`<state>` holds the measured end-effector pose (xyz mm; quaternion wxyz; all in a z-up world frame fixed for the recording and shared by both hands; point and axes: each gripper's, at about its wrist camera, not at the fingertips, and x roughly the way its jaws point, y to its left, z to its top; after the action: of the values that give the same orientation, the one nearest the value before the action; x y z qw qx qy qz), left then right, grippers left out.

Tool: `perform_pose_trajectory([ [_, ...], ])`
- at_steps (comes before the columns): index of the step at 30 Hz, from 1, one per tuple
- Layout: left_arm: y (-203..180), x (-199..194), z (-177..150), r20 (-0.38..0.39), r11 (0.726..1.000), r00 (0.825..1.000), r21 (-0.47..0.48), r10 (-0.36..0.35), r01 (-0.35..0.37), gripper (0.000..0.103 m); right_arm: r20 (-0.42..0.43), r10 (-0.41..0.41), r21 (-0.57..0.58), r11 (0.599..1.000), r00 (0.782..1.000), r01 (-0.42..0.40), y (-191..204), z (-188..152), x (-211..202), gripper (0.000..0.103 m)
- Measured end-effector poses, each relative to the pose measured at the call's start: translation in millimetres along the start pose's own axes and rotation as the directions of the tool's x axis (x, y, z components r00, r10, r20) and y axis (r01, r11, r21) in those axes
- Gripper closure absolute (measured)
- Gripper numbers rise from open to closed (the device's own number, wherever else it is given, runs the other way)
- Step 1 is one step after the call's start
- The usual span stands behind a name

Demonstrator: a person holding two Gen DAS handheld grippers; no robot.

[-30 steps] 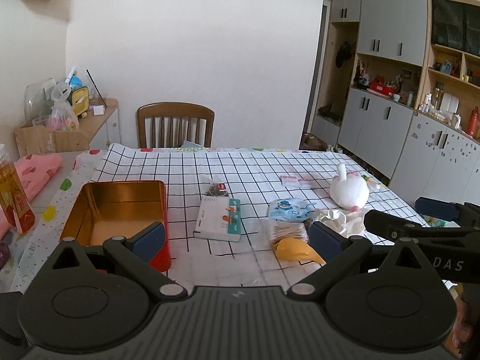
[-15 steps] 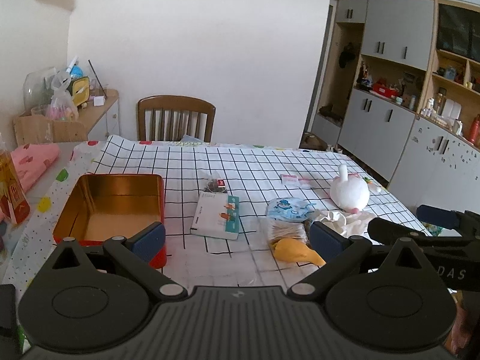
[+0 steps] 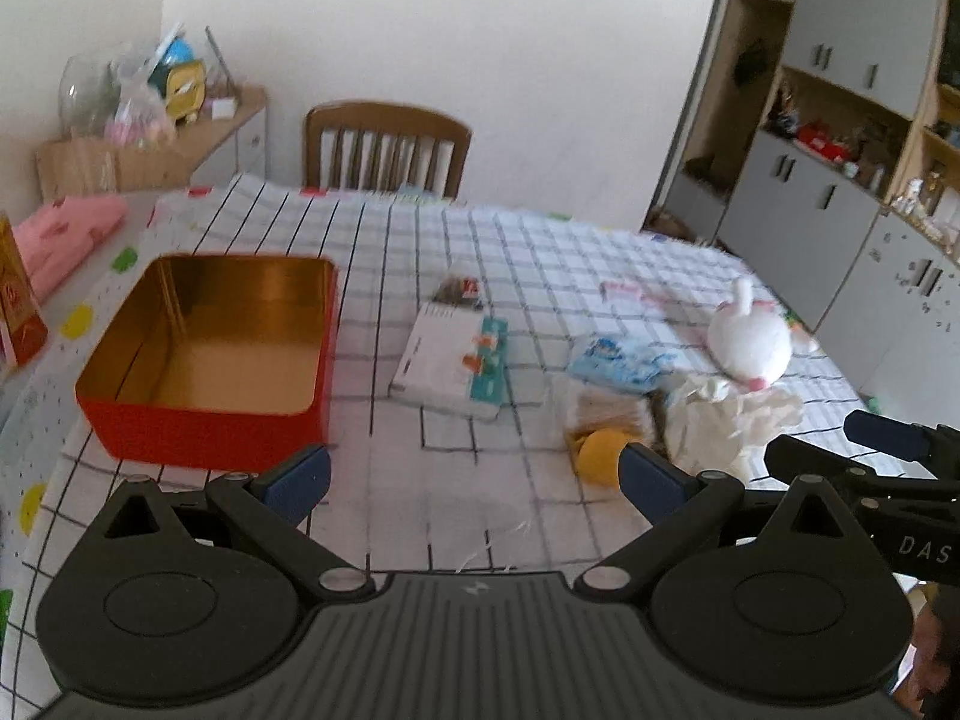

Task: Organize soft objects
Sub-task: 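Move the right tool to the yellow balloon and close on it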

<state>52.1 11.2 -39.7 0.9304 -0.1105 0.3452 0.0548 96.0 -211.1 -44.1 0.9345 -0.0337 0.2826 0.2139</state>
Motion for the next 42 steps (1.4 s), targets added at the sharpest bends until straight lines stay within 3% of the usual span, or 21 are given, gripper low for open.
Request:
perform_pose_trajectory([
  [4, 0.9, 17.6, -4.8, -0.049, 0.999, 0.998, -0.018, 0.032, -0.033, 0.000, -0.069, 0.059, -0.026, 0.998, 0.996, -0.061, -7.0, -4.4, 19.8, 0.021],
  [14, -1.1, 59.1, -13.4, -0.141, 0.994, 0.985, -0.032, 0.097, -0.103, 0.000, -0.179, 0.155, -0.135, 0.974, 0.971, -0.181, -11.3, -9.2, 58.2, 0.023],
  [26, 13.0, 99.2, -4.9, -0.175, 0.983, 0.970, -0.038, 0.168, -0.177, 0.000, -0.258, 0.181, -0.219, 0.946, 0.949, -0.239, -18.5, -9.3, 98.7, 0.027],
  [32, 16.6, 111.9, -7.1, -0.188, 0.985, 0.969, -0.024, 0.163, -0.170, 0.000, -0.303, 0.194, -0.255, 0.927, 0.933, -0.276, -12.8, -14.0, 115.6, 0.033],
  [36, 20.3, 119.9, -7.5, -0.195, 0.978, 0.960, -0.006, 0.202, -0.208, 0.001, -0.316, 0.192, -0.264, 0.923, 0.929, -0.281, -11.1, -15.5, 122.7, 0.041],
  [42, 18.4, 127.0, -8.1, -0.200, 0.979, 0.958, 0.011, 0.203, -0.205, 0.001, -0.330, 0.182, -0.285, 0.916, 0.926, -0.282, -8.7, -16.0, 133.5, 0.047],
])
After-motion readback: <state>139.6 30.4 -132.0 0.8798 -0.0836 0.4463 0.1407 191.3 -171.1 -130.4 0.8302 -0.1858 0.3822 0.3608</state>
